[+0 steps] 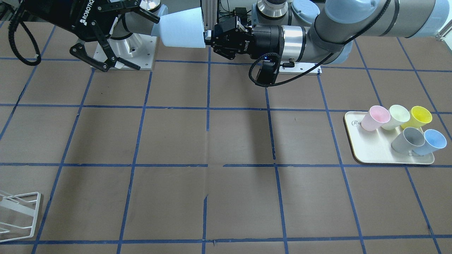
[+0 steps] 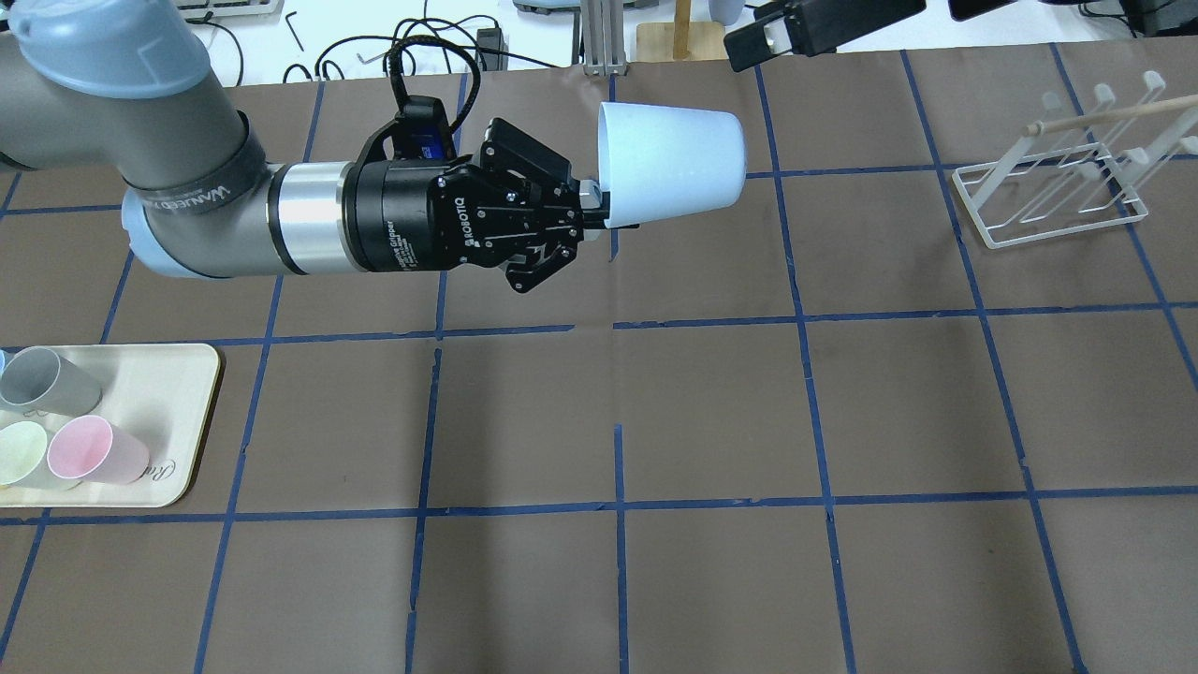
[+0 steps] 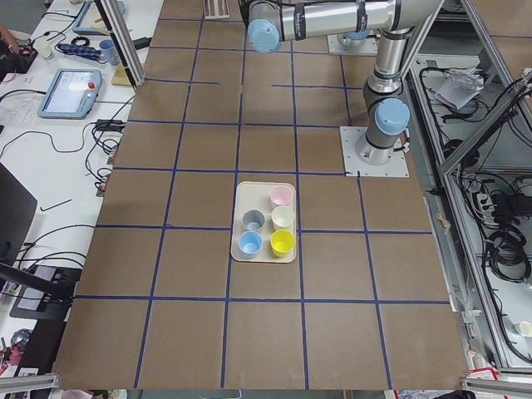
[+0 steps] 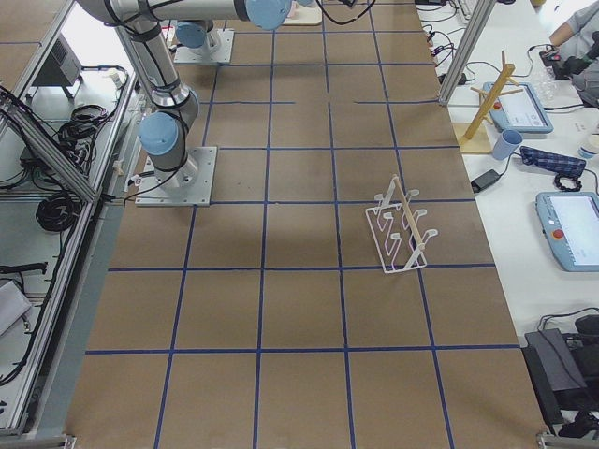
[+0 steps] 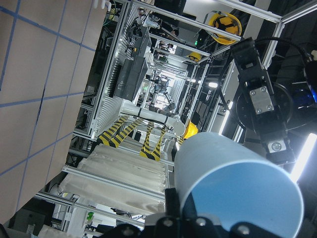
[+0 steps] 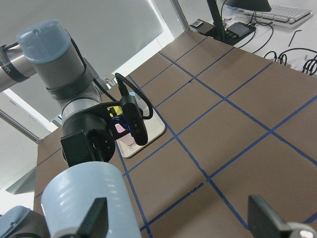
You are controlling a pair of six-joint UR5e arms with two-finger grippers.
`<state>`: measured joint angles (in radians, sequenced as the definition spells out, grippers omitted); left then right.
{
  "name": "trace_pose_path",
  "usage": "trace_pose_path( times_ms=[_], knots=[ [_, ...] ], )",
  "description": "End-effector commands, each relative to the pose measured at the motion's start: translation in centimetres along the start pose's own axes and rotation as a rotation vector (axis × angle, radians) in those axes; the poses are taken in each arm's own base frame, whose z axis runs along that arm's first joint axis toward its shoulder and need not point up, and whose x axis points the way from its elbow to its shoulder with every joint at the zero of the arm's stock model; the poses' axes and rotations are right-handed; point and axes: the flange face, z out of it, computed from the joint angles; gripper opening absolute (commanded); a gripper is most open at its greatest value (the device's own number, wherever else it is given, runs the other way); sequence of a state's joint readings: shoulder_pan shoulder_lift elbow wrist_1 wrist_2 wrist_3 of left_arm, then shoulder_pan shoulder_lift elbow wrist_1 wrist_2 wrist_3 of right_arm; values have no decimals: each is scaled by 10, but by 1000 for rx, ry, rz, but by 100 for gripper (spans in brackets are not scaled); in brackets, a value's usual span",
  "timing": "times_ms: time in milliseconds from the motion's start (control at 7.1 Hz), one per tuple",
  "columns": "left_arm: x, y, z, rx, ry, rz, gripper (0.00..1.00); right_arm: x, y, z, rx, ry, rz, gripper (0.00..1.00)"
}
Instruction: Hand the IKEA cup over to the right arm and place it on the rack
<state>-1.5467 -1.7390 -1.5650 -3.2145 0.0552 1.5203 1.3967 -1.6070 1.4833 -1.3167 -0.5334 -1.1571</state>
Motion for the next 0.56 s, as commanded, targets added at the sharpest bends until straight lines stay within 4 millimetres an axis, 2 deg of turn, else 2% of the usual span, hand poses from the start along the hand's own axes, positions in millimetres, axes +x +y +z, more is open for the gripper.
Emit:
trace_pose_path(
  times_ms=[0,141,423],
  knots=[
    [3,-3,-5,8,3,31,0,-24,0,11,-11,-20,-52,100],
    [0,-6,-5,9,3,30,0,-38,-1,11,-11,-21,-73,100],
    [1,-9,-7,12,4,39,0,-32,14,19,-15,-55,-163,100]
  ],
)
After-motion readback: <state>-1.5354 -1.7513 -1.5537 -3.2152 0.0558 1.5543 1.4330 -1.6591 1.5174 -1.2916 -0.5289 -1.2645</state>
